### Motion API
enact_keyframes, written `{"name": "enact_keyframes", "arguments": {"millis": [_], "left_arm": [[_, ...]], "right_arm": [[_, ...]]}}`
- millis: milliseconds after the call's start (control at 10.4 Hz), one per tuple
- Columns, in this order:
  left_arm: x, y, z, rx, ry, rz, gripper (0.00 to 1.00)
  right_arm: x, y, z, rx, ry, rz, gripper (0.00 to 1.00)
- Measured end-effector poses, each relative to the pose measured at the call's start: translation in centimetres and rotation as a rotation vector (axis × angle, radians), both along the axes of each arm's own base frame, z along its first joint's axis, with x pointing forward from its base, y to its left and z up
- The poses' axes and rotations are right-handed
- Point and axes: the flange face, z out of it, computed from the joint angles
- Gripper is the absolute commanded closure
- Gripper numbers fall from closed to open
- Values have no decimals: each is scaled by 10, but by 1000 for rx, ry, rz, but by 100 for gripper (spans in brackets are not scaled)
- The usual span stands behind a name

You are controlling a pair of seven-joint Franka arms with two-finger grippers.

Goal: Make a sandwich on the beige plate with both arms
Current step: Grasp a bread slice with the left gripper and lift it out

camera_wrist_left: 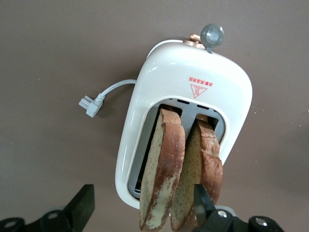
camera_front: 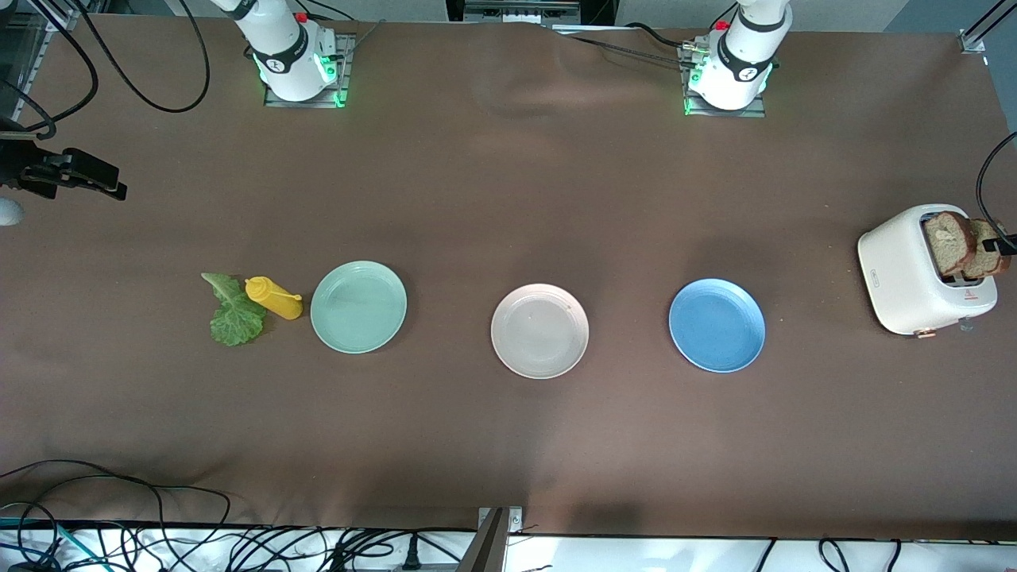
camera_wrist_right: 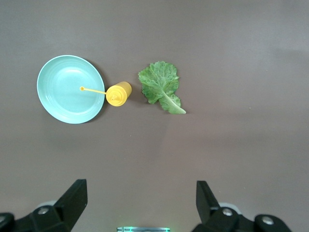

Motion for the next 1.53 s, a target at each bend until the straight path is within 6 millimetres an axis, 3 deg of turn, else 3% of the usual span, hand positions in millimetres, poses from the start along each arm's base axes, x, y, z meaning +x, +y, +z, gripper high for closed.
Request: {"name": "enact_keyframes", "arguments": {"millis": [96,479,862,1054,1533], "left_arm": [[-1,1,-2,-1,3,3,27],[-2,3,-5,-3,8,6,99],[1,-1,-2,-1,1,-2,100],[5,-8,13,6,-19,-16,100],[-1,-59,127,6,-90,-78,100]], "right_arm": [[0,0,0,0,0,0,0],[0,0,0,0,0,0,0],[0,0,0,0,0,0,0],[0,0,0,0,0,0,0],[0,0,0,0,0,0,0]]}}
